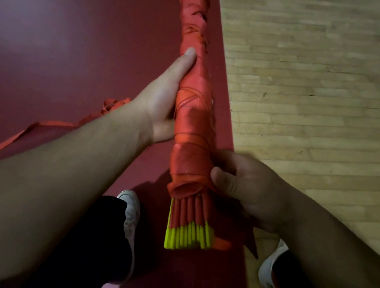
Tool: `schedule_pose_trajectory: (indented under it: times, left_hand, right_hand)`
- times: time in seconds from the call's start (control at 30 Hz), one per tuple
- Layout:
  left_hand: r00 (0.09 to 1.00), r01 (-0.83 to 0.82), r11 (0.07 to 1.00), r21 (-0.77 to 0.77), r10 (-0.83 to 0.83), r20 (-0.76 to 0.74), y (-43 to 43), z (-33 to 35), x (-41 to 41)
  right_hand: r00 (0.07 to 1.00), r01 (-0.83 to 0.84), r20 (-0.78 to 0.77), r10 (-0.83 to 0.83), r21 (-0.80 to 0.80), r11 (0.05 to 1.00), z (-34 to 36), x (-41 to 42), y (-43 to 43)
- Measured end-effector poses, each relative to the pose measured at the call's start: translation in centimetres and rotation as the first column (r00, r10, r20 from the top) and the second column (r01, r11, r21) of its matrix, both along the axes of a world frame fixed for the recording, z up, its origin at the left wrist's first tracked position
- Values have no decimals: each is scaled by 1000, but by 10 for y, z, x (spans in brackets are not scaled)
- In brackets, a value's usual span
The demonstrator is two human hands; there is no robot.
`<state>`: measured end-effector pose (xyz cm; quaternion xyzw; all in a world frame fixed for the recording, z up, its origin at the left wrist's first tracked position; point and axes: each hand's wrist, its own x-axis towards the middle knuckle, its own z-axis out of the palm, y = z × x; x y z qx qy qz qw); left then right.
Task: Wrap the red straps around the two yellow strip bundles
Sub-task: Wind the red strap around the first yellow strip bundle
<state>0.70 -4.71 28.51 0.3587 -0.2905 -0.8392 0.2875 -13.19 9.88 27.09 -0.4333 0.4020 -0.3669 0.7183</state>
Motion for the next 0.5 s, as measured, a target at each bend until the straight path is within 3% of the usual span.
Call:
schedule_pose_trajectory:
  times: [0.07, 0.17, 0.23, 0.33, 0.5]
  left_hand:
    - [980, 83, 995, -50, -72, 186, -5, 0, 3]
    - [943, 127, 992, -14, -117, 311, 2, -8, -3]
    - [954, 60, 998, 29, -66, 292, 6, -16, -7]
    - [1000, 14, 996, 91, -17, 25, -1, -11, -4]
    - [937, -89, 986, 138, 130, -324, -9, -2, 6]
  right_hand:
    - [972, 40, -231, -41, -10, 999, 3, 1, -3]
    - [863, -25, -504, -6, -56, 998, 2, 8, -5]
    - [906, 49, -420, -55, -25, 998, 0, 9, -2]
    - [969, 131, -217, -119, 41, 991, 0, 0, -1]
    - [993, 107, -67, -99, 128, 986, -5, 0, -2]
